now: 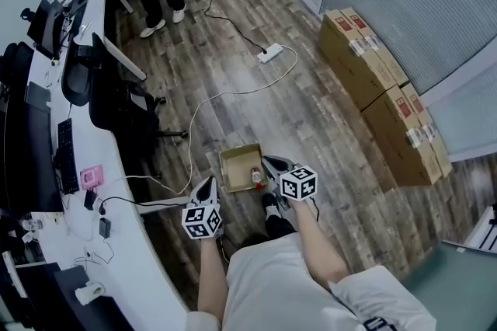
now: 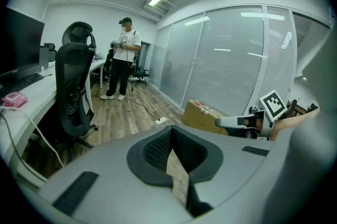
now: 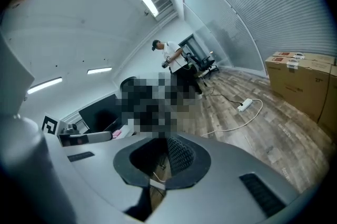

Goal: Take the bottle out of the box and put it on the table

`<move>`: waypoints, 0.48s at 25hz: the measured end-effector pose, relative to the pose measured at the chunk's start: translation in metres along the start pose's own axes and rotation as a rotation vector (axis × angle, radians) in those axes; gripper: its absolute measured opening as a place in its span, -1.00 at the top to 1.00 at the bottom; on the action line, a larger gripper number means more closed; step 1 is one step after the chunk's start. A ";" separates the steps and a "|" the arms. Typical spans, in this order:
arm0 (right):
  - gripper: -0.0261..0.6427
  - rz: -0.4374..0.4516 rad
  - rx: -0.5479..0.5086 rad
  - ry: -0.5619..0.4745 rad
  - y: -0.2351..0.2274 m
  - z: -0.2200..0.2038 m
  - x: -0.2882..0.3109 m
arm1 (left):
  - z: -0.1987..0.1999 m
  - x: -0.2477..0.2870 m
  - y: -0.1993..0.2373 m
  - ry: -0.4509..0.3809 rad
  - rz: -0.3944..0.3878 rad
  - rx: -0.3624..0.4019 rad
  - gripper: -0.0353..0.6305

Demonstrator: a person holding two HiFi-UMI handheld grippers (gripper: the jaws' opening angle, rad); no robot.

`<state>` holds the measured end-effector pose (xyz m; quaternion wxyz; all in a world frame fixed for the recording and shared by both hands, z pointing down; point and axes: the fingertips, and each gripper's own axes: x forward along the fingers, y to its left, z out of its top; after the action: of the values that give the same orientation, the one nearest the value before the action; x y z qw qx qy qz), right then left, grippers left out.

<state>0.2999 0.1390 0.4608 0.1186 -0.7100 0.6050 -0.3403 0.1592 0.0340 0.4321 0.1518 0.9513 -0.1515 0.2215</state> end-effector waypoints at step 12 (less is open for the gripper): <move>0.81 -0.051 -0.049 0.106 -0.032 -0.013 0.015 | -0.029 0.019 0.025 0.016 0.033 -0.048 0.85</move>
<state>0.3175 0.1354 0.4937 0.0602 -0.7089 0.6001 -0.3657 0.1560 0.0172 0.4712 0.1723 0.9430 -0.1712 0.2276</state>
